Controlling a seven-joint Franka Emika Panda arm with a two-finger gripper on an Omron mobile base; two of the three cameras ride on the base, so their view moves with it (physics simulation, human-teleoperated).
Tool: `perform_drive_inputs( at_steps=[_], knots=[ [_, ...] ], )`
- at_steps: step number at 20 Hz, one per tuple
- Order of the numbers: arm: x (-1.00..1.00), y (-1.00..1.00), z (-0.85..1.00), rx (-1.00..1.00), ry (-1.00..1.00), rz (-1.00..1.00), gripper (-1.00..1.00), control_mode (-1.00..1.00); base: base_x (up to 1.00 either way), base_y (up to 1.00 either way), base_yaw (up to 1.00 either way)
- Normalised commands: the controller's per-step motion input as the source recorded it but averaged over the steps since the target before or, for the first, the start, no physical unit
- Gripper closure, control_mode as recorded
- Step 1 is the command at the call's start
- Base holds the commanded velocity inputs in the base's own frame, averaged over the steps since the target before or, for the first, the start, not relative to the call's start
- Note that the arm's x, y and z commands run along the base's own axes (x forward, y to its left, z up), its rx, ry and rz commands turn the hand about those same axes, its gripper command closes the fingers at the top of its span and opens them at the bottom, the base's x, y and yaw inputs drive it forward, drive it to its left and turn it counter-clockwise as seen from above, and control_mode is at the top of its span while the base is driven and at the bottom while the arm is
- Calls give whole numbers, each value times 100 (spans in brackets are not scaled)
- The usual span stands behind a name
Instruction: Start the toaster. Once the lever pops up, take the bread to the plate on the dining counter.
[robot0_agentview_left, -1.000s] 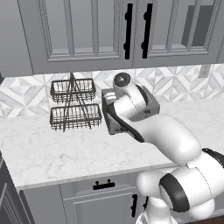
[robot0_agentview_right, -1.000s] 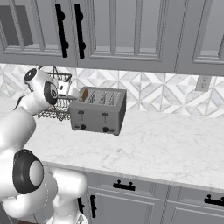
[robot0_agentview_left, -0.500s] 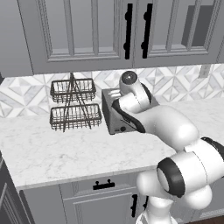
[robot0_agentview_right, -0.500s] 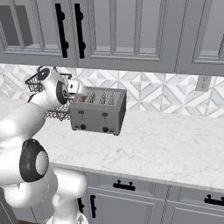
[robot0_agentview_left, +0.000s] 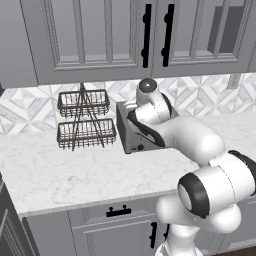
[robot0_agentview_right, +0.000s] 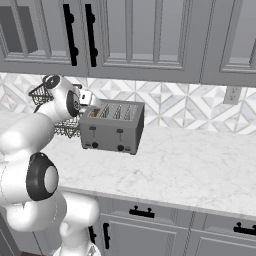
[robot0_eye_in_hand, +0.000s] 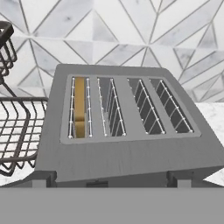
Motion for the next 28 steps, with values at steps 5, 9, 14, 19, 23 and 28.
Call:
perform_drive_inputs(
  at_steps=[5,9,14,19,23,28],
  knots=[
    [2,6,-1,0,-1,0,-100,-100,0,0,0],
    [1,1,-2,2,-3,1,-100,-100,0,0,0],
    [0,0,-11,0,-5,1,-100,-100,0,0,0],
    [0,0,-3,1,-12,1,-100,-100,0,0,0],
    [0,0,0,5,-3,1,-100,-100,0,0,0],
    [0,0,0,11,2,2,-100,-100,0,0,0]
  ],
)
